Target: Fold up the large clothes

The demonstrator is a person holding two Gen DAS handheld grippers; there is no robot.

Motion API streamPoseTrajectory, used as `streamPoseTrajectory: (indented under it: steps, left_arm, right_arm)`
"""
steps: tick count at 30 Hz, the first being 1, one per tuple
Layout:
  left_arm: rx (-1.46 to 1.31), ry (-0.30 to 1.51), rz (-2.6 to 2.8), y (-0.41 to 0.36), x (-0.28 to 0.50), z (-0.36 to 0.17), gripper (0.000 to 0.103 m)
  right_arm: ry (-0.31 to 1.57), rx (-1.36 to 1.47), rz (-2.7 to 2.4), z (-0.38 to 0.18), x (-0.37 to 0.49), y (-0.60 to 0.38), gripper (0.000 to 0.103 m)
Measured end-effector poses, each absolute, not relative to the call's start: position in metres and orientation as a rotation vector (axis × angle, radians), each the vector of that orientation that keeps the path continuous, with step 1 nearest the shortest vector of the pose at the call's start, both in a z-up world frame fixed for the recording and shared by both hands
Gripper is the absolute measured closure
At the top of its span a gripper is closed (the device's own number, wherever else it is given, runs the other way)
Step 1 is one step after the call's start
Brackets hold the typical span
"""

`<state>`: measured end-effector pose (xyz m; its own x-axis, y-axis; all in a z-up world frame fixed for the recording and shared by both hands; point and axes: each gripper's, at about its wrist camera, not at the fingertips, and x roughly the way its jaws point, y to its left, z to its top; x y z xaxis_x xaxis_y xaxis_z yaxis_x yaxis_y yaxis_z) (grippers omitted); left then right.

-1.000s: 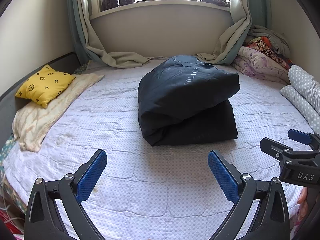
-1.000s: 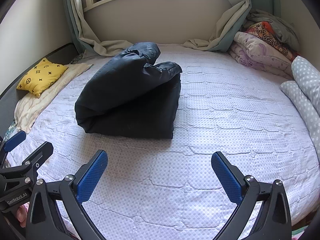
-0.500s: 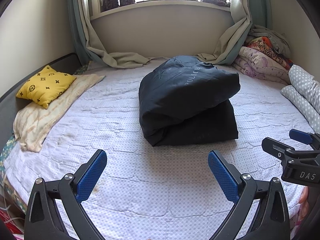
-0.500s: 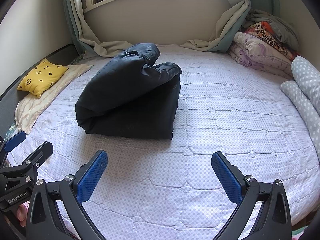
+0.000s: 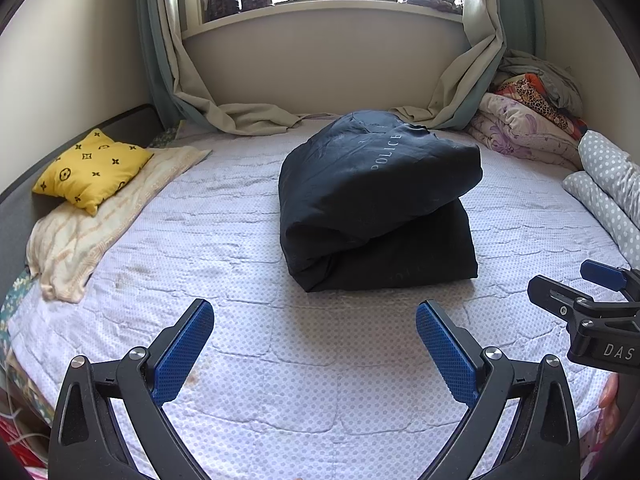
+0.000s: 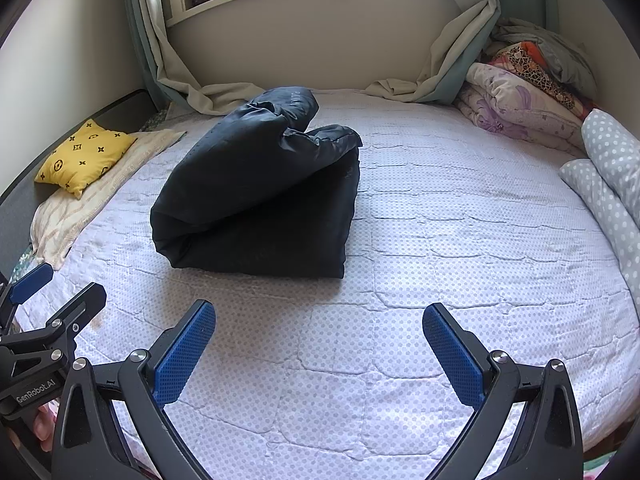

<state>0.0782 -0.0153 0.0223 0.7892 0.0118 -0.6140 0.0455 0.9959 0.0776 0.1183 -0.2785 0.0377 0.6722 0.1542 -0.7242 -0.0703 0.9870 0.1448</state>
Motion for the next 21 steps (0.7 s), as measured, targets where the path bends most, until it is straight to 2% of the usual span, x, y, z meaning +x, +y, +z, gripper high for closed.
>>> streamPoseTrajectory:
  steps: [21]
  left_arm:
    - [0.102,0.637,-0.054,-0.0219,0.072,0.0233,0.0]
  right_arm:
    - [0.839,0.121,0.12,0.034,0.117,-0.2829,0.0]
